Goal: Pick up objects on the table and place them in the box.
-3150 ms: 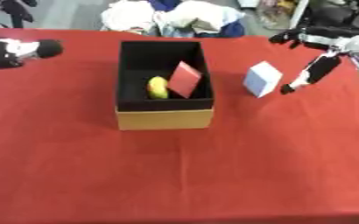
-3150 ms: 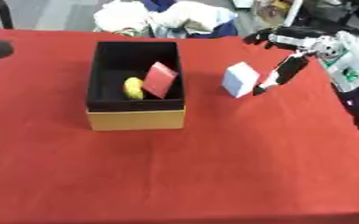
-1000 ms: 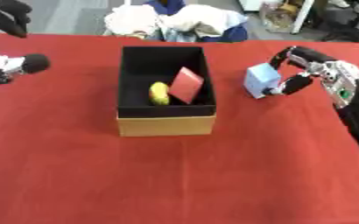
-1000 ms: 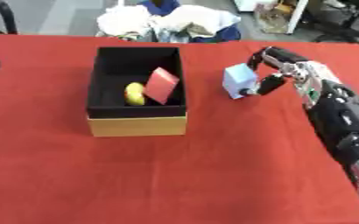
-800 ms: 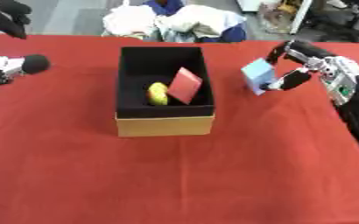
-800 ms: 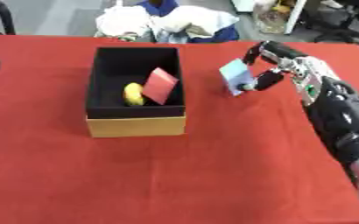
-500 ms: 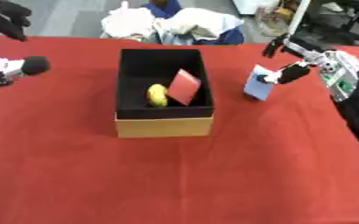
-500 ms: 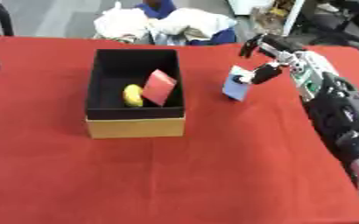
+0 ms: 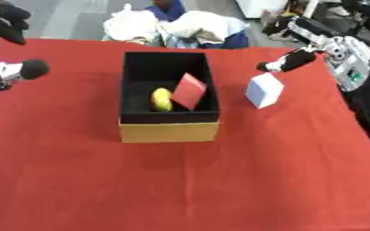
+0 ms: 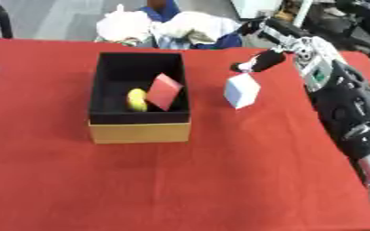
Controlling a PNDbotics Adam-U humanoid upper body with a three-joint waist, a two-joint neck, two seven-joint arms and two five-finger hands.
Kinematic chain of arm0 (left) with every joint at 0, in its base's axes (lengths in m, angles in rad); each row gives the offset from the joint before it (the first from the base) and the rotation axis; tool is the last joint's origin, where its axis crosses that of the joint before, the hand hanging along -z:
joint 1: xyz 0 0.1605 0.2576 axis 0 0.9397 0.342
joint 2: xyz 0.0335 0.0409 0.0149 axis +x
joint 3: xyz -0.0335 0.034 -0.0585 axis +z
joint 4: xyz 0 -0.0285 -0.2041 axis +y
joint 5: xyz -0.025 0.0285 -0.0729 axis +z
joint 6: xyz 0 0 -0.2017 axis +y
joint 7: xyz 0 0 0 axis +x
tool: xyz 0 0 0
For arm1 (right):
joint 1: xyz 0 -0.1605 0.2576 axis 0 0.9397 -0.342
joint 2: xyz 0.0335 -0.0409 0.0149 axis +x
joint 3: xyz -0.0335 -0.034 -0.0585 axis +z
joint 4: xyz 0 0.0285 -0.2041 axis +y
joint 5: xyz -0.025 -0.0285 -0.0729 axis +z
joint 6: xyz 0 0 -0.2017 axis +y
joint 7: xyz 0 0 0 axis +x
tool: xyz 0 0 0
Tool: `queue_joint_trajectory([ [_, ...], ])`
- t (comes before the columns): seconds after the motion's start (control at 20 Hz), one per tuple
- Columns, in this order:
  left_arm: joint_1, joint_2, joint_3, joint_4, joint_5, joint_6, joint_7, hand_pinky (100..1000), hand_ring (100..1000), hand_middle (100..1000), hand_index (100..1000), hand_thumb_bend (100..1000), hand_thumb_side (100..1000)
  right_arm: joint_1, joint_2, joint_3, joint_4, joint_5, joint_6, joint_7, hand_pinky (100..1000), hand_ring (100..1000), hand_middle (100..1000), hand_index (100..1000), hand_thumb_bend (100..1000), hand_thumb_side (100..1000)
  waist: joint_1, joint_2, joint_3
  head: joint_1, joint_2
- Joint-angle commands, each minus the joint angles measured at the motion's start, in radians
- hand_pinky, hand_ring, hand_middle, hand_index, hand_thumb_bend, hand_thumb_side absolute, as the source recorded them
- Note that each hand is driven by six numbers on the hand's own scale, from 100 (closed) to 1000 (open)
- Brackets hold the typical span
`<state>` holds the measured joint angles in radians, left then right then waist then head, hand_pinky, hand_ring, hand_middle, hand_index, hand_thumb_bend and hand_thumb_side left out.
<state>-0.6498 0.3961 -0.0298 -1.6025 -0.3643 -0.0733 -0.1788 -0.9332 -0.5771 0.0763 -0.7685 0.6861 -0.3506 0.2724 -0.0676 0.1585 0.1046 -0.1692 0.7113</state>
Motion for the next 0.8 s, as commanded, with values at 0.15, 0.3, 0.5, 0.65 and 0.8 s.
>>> queue_joint_trajectory([
  [0.15, -0.009, 0.021, 0.011, -0.016, 0.006, 0.002, 0.000, 624, 533, 580, 738, 982, 712, -0.014, -0.017, -0.031, 0.085, 0.045, 0.043, 0.028, 819, 895, 872, 949, 581, 504, 0.012, -0.018, -0.001, -0.007, -0.005],
  [0.3, -0.010, 0.019, 0.010, -0.015, 0.009, 0.000, -0.003, 626, 534, 581, 738, 980, 713, -0.014, -0.009, -0.042, 0.124, 0.066, 0.058, 0.013, 820, 896, 880, 957, 580, 570, 0.016, -0.016, -0.001, -0.011, -0.004],
  [0.5, -0.010, 0.019, 0.009, -0.014, 0.010, -0.001, -0.004, 626, 534, 582, 738, 975, 715, -0.014, 0.002, -0.046, 0.155, 0.084, 0.060, -0.004, 820, 895, 869, 957, 567, 595, 0.021, -0.015, 0.001, -0.014, -0.004],
  [0.65, -0.009, 0.018, 0.009, -0.014, 0.012, -0.001, -0.003, 626, 534, 582, 739, 973, 716, -0.013, 0.011, -0.045, 0.170, 0.100, 0.059, -0.004, 822, 896, 867, 958, 575, 654, 0.024, -0.015, 0.003, -0.016, -0.004],
  [0.8, -0.009, 0.017, 0.008, -0.014, 0.012, -0.001, -0.004, 626, 534, 583, 739, 968, 717, -0.011, 0.019, -0.041, 0.177, 0.117, 0.058, 0.011, 824, 894, 864, 957, 590, 684, 0.026, -0.014, 0.003, -0.017, -0.004],
])
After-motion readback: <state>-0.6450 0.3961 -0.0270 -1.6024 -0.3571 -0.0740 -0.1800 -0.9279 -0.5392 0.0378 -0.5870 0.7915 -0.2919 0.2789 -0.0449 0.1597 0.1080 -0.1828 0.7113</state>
